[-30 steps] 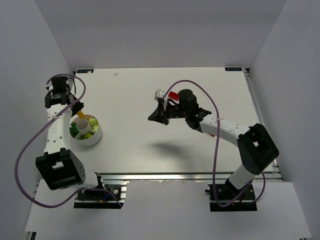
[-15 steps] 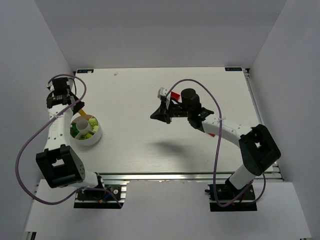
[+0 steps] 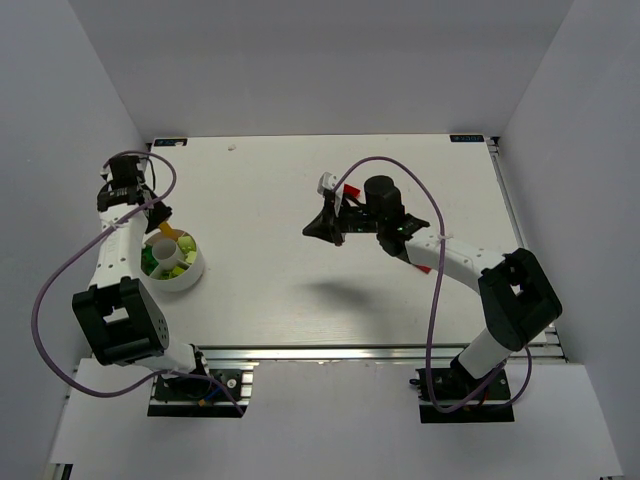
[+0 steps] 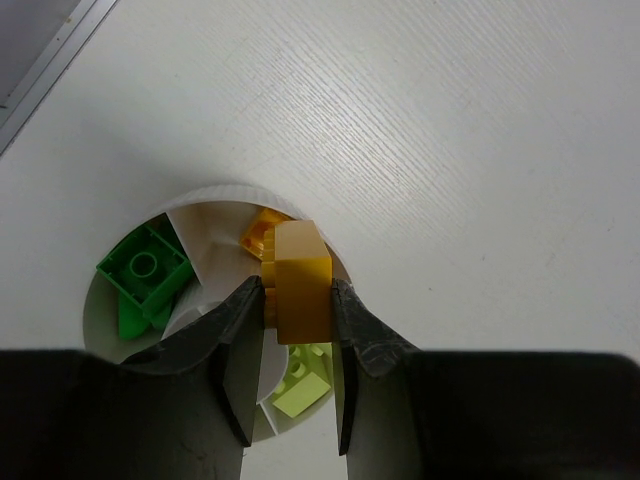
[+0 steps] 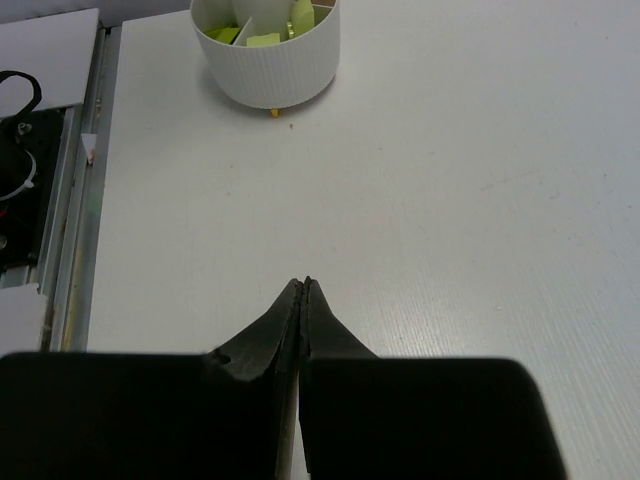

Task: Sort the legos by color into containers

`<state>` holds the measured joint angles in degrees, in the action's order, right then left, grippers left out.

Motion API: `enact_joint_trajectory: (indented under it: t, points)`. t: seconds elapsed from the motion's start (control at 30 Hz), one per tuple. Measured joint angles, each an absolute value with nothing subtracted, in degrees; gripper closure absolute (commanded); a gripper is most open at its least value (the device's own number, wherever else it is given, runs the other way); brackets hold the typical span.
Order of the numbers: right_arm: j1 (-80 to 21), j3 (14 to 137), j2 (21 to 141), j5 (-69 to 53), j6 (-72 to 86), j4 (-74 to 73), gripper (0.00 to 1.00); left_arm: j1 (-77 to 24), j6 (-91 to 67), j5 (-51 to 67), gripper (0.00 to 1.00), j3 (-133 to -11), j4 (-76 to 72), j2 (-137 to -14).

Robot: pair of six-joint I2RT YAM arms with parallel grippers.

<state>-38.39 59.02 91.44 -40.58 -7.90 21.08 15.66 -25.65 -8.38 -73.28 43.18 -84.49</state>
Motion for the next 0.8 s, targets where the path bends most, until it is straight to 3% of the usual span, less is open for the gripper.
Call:
enact_joint_trajectory:
  t: [0.13,0.27,0.33,0.67,0.8]
  points:
    - [-38.1,59.0,91.4,-40.5,-7.9,21.1,1.00,15.7,-25.3,-8.4,0.67,-73.3,43.6,-85.0]
    - [-37.9,59.0,91.4,-40.4,-7.9,21.0,1.00,15.7,-24.9,-8.5,0.42,-73.3,43.8,-85.0]
    - [-37.9,59.0,91.4,-40.4,-7.9,21.0,0.99,15.7,-24.6,-8.6,0.39,-73.3,43.9,-85.1]
    - [-37.8,59.0,91.4,-40.4,-8.2,20.6,0.90,15.7,-24.7,-8.6,0.37,-73.4,44.2,-85.2]
    - [-37.8,59.0,91.4,-40.4,-8.2,20.6,0.90,15.7,-24.7,-8.6,0.44,-73.8,44.6,-85.4]
